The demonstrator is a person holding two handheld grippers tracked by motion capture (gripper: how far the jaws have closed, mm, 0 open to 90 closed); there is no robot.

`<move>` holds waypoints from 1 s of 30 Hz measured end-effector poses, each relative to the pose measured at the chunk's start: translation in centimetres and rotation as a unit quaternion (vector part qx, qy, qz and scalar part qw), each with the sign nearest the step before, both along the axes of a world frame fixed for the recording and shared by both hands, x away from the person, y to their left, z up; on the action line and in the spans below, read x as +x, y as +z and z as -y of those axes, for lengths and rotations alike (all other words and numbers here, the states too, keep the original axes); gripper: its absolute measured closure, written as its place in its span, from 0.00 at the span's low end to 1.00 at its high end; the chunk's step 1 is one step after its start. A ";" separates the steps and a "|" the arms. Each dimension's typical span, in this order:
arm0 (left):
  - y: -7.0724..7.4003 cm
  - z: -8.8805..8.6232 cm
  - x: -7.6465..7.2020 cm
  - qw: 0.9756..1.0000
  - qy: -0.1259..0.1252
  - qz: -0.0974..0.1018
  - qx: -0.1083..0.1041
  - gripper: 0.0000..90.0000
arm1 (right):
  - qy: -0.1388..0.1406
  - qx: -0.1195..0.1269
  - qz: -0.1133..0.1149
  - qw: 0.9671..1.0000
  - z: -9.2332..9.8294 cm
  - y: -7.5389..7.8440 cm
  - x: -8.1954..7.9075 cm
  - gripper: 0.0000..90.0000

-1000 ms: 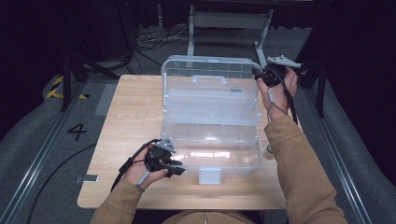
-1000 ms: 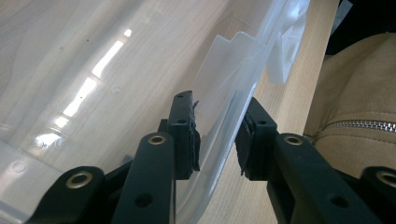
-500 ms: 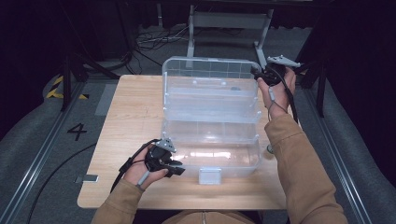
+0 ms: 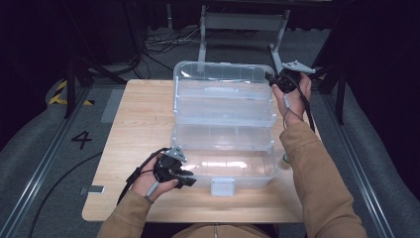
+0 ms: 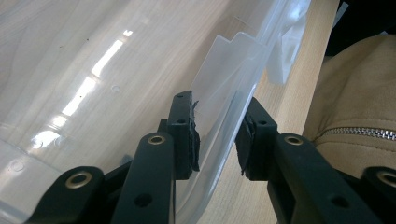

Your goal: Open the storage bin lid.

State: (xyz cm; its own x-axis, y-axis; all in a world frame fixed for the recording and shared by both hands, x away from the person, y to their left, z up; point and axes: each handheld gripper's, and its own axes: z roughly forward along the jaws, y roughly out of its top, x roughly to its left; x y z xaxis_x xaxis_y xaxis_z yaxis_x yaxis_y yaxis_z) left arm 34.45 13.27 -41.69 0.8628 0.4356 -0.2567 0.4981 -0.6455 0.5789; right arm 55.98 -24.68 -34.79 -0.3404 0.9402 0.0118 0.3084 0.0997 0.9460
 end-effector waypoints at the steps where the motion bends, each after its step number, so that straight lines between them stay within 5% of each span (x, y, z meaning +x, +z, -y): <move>1: 0.0 0.0 0.0 1.000 0.000 0.000 0.000 0.78 | 0.001 -0.004 0.000 1.000 -0.1 0.0 0.1 0.89; 30: 0.0 0.0 0.1 1.000 0.002 -0.004 0.000 0.78 | 0.041 0.031 -0.039 0.998 1.4 -2.2 2.3 0.91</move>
State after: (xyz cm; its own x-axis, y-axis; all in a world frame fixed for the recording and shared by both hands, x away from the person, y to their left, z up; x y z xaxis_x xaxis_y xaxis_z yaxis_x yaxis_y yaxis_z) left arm 34.53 13.27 -41.66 0.8592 0.4383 -0.2640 0.5051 -0.6440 0.5746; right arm 58.33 -26.07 -37.02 -0.4123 0.9057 0.0984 0.3750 0.0703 0.9244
